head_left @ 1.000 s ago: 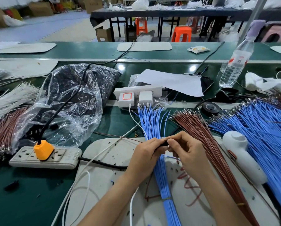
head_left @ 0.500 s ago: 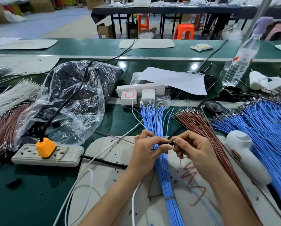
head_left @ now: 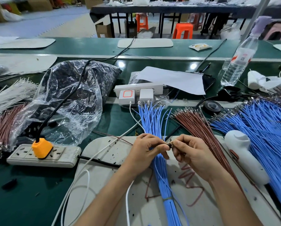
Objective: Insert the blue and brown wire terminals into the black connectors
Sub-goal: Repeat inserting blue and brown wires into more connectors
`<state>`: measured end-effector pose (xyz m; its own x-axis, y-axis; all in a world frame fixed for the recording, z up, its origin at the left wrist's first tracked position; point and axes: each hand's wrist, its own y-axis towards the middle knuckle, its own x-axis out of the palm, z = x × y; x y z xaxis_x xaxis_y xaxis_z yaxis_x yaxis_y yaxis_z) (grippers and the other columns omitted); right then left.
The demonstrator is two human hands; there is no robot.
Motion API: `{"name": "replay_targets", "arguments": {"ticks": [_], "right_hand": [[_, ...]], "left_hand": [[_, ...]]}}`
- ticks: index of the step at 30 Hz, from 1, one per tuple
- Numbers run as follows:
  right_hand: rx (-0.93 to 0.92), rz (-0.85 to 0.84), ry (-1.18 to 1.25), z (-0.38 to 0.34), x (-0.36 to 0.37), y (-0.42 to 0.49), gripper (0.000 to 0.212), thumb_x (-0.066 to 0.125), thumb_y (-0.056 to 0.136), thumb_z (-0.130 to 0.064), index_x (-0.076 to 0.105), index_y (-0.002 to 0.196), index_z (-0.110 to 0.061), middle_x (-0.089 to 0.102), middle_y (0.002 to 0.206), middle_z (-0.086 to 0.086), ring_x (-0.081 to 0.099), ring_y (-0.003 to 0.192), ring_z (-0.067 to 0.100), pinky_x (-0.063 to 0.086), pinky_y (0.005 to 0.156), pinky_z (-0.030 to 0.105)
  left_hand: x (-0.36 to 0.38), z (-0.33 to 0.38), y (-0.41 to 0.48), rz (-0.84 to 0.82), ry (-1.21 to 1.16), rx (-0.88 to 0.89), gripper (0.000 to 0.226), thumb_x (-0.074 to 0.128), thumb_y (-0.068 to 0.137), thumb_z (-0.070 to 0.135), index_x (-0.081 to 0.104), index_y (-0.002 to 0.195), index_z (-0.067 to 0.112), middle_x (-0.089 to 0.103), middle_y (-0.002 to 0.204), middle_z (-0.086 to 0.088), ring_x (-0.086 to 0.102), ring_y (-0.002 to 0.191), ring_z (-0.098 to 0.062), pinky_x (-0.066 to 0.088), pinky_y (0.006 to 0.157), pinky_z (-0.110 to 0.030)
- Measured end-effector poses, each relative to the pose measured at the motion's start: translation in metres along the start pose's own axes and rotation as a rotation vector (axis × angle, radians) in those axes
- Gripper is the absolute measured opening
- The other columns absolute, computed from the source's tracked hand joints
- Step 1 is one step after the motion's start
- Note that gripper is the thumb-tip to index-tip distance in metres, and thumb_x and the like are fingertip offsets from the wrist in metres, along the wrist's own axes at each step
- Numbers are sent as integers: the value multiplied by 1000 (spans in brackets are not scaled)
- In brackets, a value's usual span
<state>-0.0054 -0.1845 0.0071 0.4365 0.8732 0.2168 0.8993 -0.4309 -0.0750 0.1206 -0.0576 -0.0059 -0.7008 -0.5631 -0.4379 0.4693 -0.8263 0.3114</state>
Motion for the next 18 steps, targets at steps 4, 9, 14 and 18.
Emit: {"name": "replay_targets", "arguments": {"ticks": [4, 9, 14, 18], "right_hand": [[-25, 13, -50, 0, 0, -1, 12, 61, 78, -15, 62, 75, -4, 61, 60, 9, 55, 49, 13, 46, 48, 19], [-14, 4, -17, 1, 3, 0, 14, 62, 78, -13, 61, 75, 0, 63, 62, 13, 58, 51, 15, 48, 49, 20], [18, -19, -68, -1, 2, -2, 16, 60, 80, -11, 59, 78, 5, 64, 61, 11, 57, 50, 14, 47, 48, 19], [40, -24, -145, -3, 0, -3, 11, 60, 84, -7, 60, 75, -1, 61, 58, 7, 53, 48, 11, 44, 46, 17]], "left_hand": [[0, 1, 0, -28, 14, -12, 8, 65, 85, 31, 69, 79, 27, 71, 74, 18, 57, 83, 4, 32, 101, -35], [0, 1, -2, -22, -12, -22, 9, 67, 86, 25, 68, 77, 24, 71, 73, 14, 57, 75, 4, 32, 102, -35], [0, 1, -4, -59, -17, -35, 11, 66, 87, 23, 66, 76, 26, 72, 75, 10, 58, 75, 8, 21, 106, -24], [1, 0, -3, -46, 60, -32, 8, 70, 83, 23, 73, 78, 18, 70, 76, 11, 55, 83, 7, 16, 102, -13]]}}
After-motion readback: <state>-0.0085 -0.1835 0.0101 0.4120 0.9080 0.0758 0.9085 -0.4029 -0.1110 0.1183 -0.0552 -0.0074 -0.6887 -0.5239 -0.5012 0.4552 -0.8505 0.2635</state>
